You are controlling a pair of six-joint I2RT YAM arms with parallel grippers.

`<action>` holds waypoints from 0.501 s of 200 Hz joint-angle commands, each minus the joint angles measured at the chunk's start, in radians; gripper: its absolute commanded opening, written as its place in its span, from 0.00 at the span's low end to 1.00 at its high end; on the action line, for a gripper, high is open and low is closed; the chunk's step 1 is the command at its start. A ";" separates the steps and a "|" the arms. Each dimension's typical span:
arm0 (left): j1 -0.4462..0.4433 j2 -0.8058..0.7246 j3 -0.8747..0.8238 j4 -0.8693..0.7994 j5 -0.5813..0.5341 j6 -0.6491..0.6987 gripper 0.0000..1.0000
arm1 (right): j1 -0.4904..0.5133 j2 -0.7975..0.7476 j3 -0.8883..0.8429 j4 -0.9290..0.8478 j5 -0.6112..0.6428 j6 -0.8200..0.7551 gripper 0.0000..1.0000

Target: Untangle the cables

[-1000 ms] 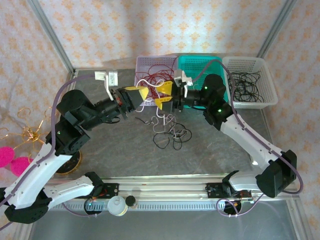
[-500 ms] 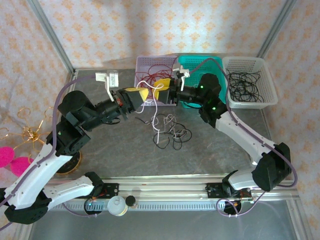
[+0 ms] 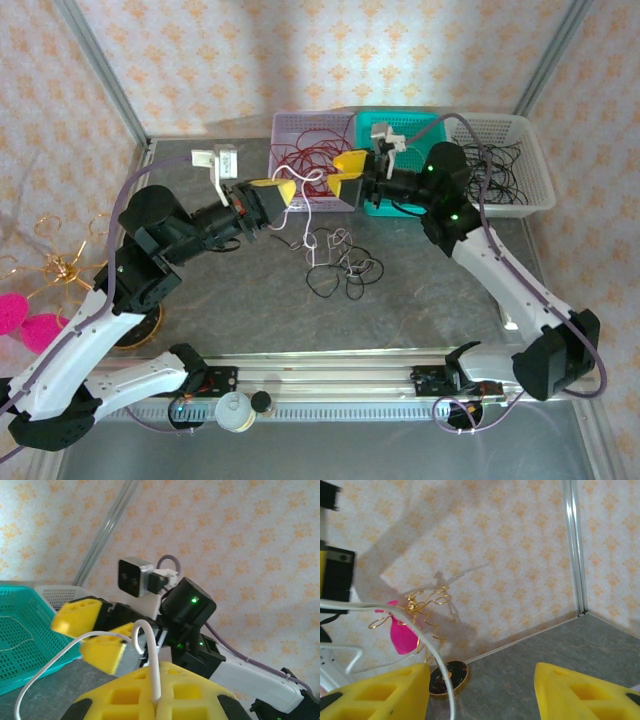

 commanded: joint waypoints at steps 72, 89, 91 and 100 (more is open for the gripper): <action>-0.003 -0.014 -0.020 0.008 0.012 -0.013 0.00 | 0.145 0.028 -0.073 0.379 0.146 0.179 0.60; -0.003 -0.026 -0.039 0.027 0.010 -0.024 0.00 | 0.150 0.064 -0.051 0.384 0.113 0.203 0.58; -0.002 -0.026 -0.041 0.028 0.010 -0.025 0.00 | 0.151 0.069 -0.048 0.385 0.109 0.206 0.57; -0.002 -0.029 -0.046 0.028 0.009 -0.028 0.00 | 0.157 0.085 -0.038 0.388 0.100 0.209 0.56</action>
